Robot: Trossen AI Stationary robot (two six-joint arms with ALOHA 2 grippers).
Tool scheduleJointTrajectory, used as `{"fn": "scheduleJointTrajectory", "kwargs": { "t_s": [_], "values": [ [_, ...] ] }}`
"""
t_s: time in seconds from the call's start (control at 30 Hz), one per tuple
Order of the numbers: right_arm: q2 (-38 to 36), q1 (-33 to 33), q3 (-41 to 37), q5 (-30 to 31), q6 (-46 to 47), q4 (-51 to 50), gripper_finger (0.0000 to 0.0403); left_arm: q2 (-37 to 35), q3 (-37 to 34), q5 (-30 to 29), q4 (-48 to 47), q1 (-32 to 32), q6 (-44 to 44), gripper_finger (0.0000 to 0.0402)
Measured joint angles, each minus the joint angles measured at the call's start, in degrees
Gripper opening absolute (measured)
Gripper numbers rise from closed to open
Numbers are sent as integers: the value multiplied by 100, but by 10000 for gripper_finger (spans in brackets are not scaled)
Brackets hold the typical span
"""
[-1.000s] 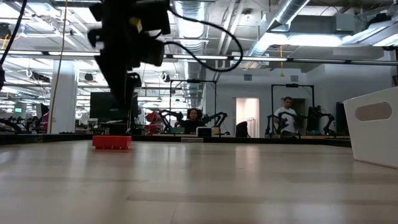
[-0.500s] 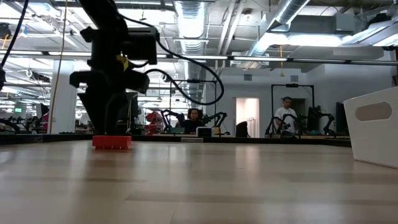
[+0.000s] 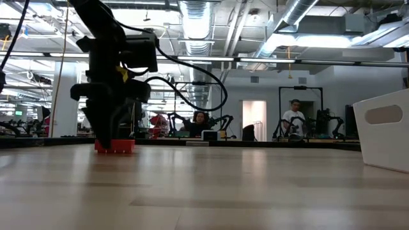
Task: Sort blocks by size
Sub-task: Put the big orange game piece into the gray bin
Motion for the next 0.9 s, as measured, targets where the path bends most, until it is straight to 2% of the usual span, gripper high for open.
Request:
{"fn": "scheduleJointTrajectory", "kwargs": {
  "t_s": [0.03,0.23,0.43,0.63,0.7,0.9],
  "values": [
    [0,-25,-1,5,-62,10,279,-4,-4,-2,0,-4,-45,120],
    [-24,38,0,325,-217,140,279,-37,11,140,123,-11,-608,118],
    [-191,221,1,1298,-349,560,279,-337,302,391,625,-138,-1208,118],
    [-195,123,1,2877,-1166,1395,279,-630,531,761,2207,-392,-1947,118],
    [-224,-78,1,3087,-1633,1752,279,-636,601,836,2823,-478,-2168,118],
    [-434,-789,1,3125,-3667,3136,283,-642,861,906,4408,-789,-2708,118]
  ]
}}
